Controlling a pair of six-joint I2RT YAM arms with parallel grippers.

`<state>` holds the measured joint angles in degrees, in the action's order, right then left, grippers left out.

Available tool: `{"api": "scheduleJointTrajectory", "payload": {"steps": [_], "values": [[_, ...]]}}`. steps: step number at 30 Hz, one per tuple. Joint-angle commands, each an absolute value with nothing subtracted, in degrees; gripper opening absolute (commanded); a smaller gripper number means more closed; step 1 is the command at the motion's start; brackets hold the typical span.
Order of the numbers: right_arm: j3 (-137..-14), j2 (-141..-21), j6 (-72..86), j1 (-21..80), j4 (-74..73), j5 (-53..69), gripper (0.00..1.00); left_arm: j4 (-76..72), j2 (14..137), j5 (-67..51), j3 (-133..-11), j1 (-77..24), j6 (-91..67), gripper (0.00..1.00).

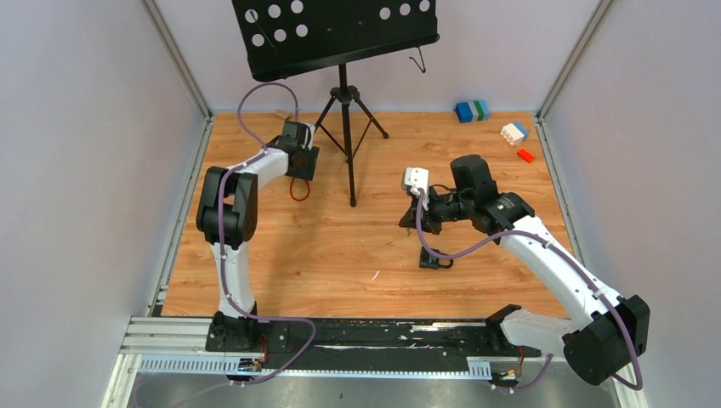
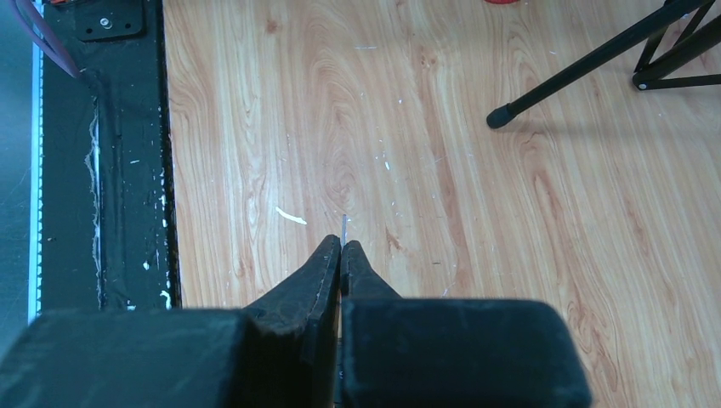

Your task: Unlock with the key

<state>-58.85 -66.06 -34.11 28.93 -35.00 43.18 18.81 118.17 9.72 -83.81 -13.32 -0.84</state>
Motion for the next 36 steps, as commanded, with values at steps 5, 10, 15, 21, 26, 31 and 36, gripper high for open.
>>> {"api": "scheduleJointTrajectory", "payload": {"steps": [5,10,15,21,26,31,36], "values": [[-58.38,-64.54,-34.13,28.64,-33.27,45.84,0.0,22.67,120.99,5.22,-88.04,-11.81,-4.56,0.7],[-58.21,-64.12,-34.03,28.61,-33.39,45.88,0.0,24.57,122.23,3.21,-89.02,-11.26,-4.75,0.66],[-57.87,-63.47,-34.07,28.54,-33.4,45.88,0.0,26.32,121.57,0.67,-86.99,-10.66,-4.09,0.57],[-57.73,-62.88,-34.07,28.53,-33.46,46.31,0.0,28.75,118.14,-3.03,-82.1,-10.46,0.69,0.47],[-56.69,-61.84,-33.84,27.98,-32.6,46.94,0.0,35.24,115.84,-8.39,-79.77,-10.46,8.94,0.38],[-55.48,-61.31,-33.34,27.19,-31.34,47.53,0.0,38.07,110.0,-11.3,-73.28,-10.54,17.18,0.33],[-55.11,-61.52,-33.23,26.55,-30.86,47.99,0.0,41.63,102.2,-13.62,-66.73,-11.72,27.76,0.33]]}}
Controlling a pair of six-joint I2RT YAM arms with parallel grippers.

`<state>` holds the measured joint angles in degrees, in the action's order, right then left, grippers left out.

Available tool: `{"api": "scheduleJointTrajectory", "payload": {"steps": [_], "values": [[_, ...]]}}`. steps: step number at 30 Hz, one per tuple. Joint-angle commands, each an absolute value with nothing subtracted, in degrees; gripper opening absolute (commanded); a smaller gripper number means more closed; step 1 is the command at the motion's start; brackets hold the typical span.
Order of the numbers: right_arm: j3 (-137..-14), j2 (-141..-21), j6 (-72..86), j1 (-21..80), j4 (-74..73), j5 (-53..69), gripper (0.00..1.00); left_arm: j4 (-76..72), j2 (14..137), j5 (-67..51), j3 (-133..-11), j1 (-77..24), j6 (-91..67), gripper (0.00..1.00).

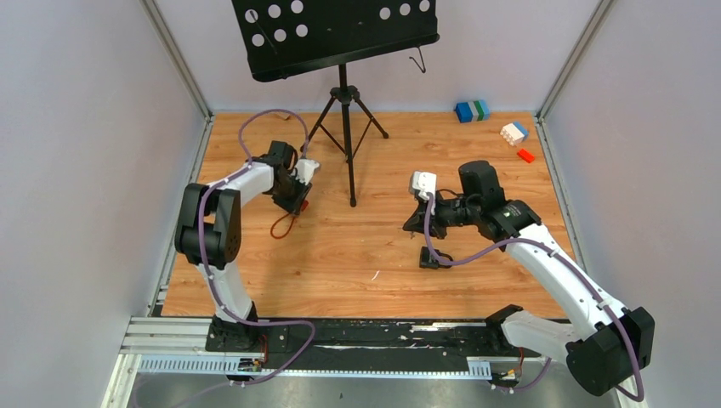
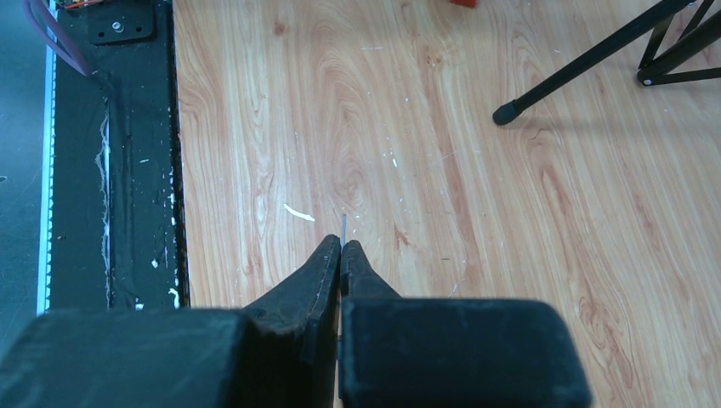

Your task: Unlock with the key

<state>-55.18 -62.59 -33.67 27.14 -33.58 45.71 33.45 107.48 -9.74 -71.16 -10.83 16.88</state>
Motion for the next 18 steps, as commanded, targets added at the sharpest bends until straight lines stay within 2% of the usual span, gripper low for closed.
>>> {"api": "scheduleJointTrajectory", "payload": {"steps": [1,7,18], "values": [[-55.04,-61.56,-33.22,26.48,-30.83,48.03,0.0,42.25,100.78,-13.59,-65.22,-12.41,29.99,0.33],[-54.53,-61.86,-33.23,25.54,-30.6,48.16,0.0,44.0,94.03,-13.96,-57.99,-18.17,40.38,0.33],[-53.55,-61.22,-33.45,25.06,-30.05,48.52,0.0,45.0,89.38,-19.43,-58.09,-28.68,47.8,0.36]]}}
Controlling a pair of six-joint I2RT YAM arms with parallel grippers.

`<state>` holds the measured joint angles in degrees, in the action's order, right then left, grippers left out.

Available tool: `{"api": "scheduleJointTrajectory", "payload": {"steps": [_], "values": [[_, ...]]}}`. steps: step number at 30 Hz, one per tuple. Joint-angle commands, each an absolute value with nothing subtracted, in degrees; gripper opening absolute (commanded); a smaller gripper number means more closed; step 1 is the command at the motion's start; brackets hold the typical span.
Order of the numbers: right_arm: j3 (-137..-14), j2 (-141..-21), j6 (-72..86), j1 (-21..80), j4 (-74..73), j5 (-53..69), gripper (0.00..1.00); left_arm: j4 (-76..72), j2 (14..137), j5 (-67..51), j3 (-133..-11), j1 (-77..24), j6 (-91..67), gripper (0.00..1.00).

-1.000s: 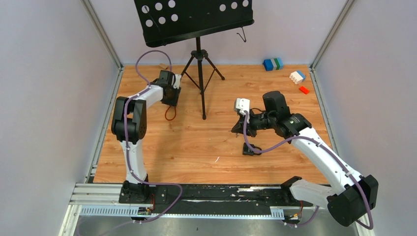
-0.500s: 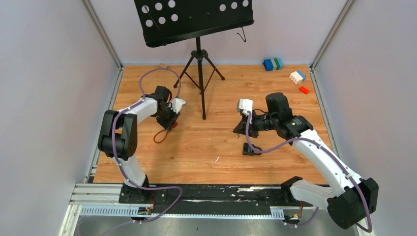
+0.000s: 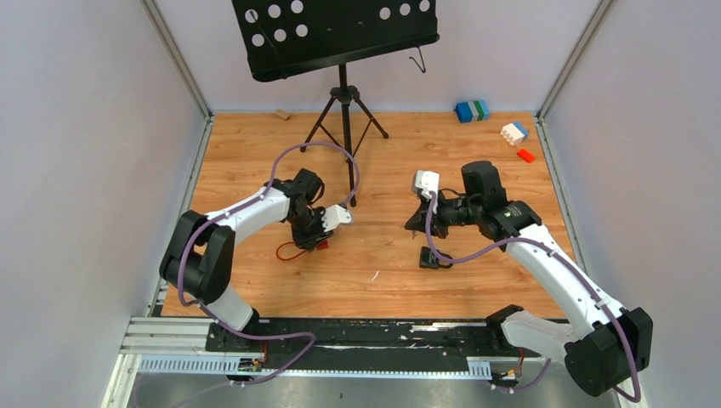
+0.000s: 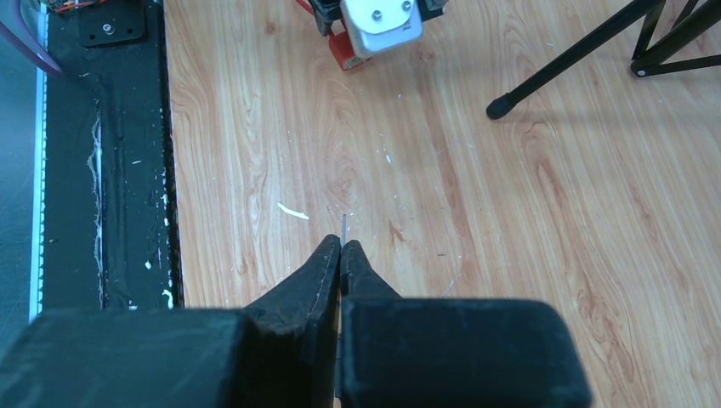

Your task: Unlock with the key

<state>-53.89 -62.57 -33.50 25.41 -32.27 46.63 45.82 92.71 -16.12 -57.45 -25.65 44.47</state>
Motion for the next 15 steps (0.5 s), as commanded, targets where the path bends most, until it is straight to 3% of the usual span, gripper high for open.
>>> {"api": "scheduleJointTrajectory", "payload": {"steps": [1,15], "values": [[-53.44,-61.11,-33.45,25.0,-30.06,48.52,0.0,44.01,89.22,-19.4,-58.05,-29.67,47.46,0.37],[-52.17,-57.83,-33.02,21.57,-29.71,50.02,0.0,40.94,93.05,-14.58,-59.39,-37.97,48.91,0.46]]}}
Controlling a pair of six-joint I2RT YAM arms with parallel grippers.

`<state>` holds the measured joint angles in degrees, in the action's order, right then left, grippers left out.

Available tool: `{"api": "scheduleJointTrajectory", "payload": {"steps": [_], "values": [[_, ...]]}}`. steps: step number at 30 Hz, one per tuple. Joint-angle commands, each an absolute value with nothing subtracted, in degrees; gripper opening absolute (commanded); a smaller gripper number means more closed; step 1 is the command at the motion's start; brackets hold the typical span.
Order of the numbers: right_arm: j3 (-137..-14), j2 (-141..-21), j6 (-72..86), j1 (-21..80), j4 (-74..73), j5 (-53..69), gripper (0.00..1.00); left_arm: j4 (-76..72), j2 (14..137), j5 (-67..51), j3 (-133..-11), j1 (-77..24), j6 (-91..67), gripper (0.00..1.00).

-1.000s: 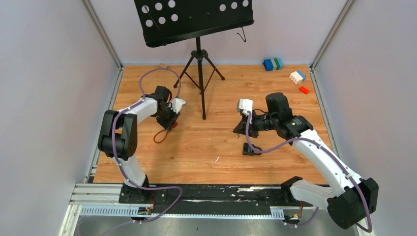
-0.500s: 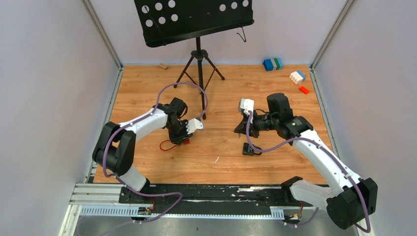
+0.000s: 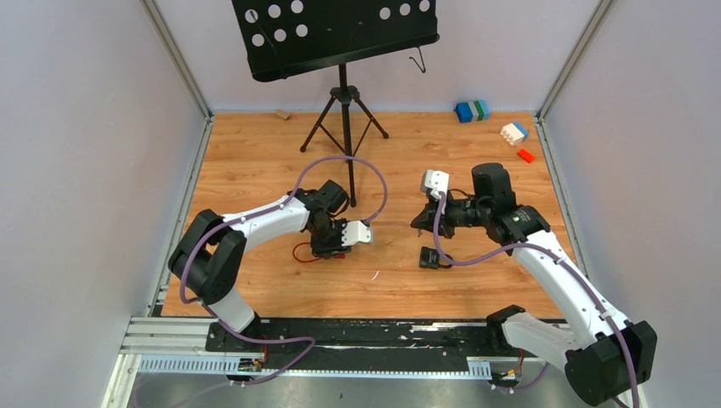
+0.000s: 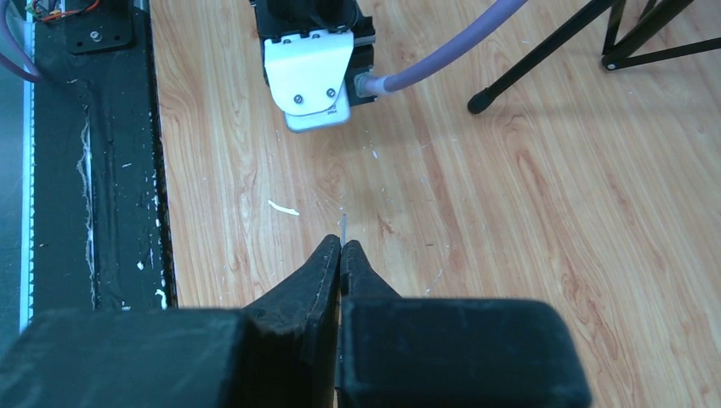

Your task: Unlock with the key

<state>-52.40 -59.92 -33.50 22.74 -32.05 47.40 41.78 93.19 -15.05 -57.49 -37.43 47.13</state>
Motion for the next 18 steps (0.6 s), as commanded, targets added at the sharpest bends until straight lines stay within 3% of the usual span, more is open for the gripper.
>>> {"api": "scheduleJointTrajectory", "payload": {"steps": [1,4,9,18], "values": [[-52.11,-57.58,-32.9,21.27,-29.66,50.16,0.0,40.78,92.62,-14.52,-59.25,-37.97,49.0,0.48],[-51.85,-56.93,-32.81,20.71,-29.57,50.6,0.0,39.75,90.43,-14.57,-58.5,-37.97,48.64,0.54],[-51.58,-56.28,-32.8,20.18,-29.35,51.25,0.0,38.01,88.16,-16.73,-58.15,-37.97,47.28,0.78],[-51.81,-56.47,-33.36,19.78,-30.19,52.29,0.0,38.71,95.85,-20.11,-62.09,-37.97,45.65,0.93]]}}
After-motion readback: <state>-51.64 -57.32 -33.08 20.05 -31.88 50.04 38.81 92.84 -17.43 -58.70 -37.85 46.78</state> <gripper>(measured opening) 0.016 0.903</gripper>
